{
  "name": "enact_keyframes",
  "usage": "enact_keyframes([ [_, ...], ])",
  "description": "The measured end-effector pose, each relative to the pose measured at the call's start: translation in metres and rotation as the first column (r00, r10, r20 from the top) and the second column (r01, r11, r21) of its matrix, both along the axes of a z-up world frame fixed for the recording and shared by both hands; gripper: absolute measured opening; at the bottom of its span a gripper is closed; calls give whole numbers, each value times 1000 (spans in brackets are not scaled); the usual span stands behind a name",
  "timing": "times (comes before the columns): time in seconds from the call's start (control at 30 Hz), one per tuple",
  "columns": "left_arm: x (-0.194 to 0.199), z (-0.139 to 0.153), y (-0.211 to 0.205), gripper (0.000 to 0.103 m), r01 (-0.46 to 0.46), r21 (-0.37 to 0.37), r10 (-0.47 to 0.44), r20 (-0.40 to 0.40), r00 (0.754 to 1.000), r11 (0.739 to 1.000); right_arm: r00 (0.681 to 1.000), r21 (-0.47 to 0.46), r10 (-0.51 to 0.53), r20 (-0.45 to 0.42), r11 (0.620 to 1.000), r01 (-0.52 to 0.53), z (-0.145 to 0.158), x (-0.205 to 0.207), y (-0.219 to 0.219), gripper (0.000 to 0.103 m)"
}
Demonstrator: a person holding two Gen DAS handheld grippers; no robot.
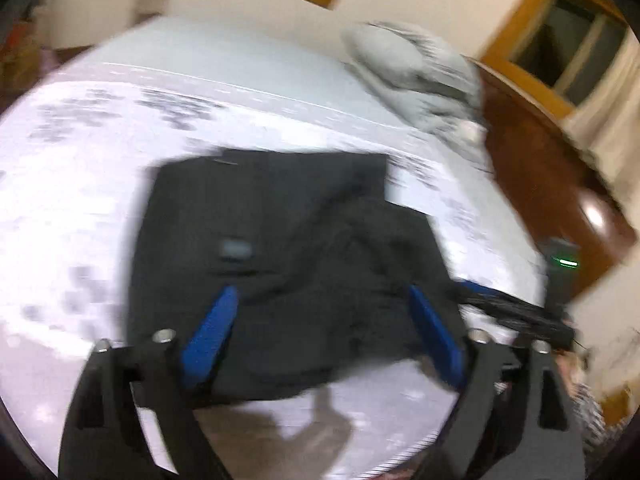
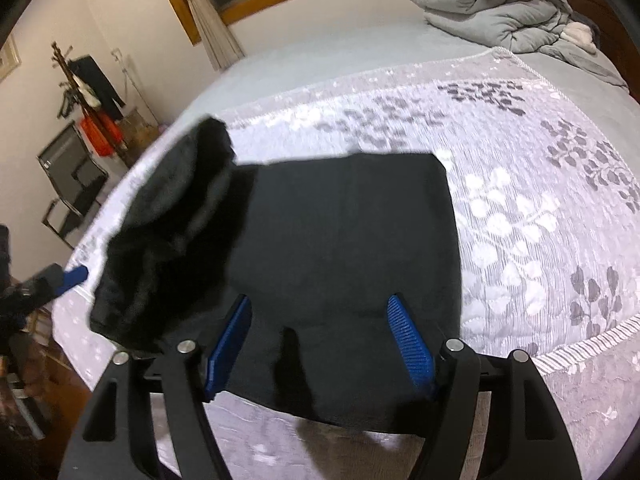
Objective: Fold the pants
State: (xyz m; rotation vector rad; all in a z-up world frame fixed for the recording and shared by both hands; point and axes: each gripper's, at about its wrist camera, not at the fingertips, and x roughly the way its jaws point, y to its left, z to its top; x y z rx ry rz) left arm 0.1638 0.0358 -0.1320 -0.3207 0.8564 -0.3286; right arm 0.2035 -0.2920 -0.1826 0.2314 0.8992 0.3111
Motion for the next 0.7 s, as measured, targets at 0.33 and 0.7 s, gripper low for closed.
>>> enact_keyframes([
  [0.33, 15, -53, 34, 90, -105, 206, 128, -99, 987, 973, 995, 316, 81, -49, 947, -61, 25, 33, 23, 91],
  [0.7, 13, -63, 46, 94, -98, 148, 115, -113, 987, 984, 976, 294, 94, -196, 955, -33, -7, 68, 62, 92],
])
